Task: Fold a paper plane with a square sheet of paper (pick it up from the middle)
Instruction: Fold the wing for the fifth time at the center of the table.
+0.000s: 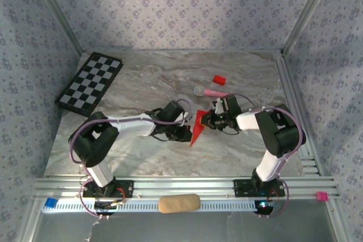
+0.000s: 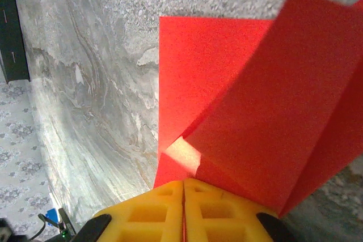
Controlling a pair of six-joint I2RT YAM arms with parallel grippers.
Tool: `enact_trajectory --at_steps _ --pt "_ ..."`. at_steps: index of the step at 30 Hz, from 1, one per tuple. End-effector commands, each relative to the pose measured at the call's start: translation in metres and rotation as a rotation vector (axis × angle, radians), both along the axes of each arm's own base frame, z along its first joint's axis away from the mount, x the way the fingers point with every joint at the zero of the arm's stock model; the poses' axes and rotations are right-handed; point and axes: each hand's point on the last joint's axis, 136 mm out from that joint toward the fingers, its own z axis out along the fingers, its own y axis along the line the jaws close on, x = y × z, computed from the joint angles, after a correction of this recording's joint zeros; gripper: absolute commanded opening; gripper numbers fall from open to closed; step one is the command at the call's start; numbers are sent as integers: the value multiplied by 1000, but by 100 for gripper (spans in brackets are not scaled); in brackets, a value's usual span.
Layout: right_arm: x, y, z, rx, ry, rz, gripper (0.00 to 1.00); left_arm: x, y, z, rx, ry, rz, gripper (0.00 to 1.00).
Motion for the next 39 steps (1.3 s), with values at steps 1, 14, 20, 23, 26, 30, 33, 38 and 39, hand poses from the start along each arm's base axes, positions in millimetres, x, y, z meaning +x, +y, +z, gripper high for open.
enact_trajectory --at_steps 1,14,20,23,26,30,33,38,39 --pt "-14 -18 -41 -146 91 -45 10 1 -21 29 -95 -21 -42 6" --pt "-15 -17 -41 -150 95 -42 10 -12 -36 -4 -28 53 -135 7" --pt "-15 -17 -41 -151 95 -43 10 -12 -25 -22 44 48 -121 7" --pt "-15 -17 -42 -153 97 -41 10 -14 -20 -28 64 48 -117 7" --pt "-16 -18 -43 -156 99 -40 10 -16 -15 -34 78 50 -111 7" --pt "-15 -18 -42 -155 98 -40 10 -19 -10 -40 89 58 -106 7" --pt "-16 -18 -43 -155 101 -38 10 -21 -6 -44 101 60 -100 7" --pt "-16 -17 -43 -154 103 -34 10 -23 -1 -46 107 57 -90 7" --pt "-15 -17 -43 -153 102 -36 10 -23 -1 -45 103 56 -87 7"
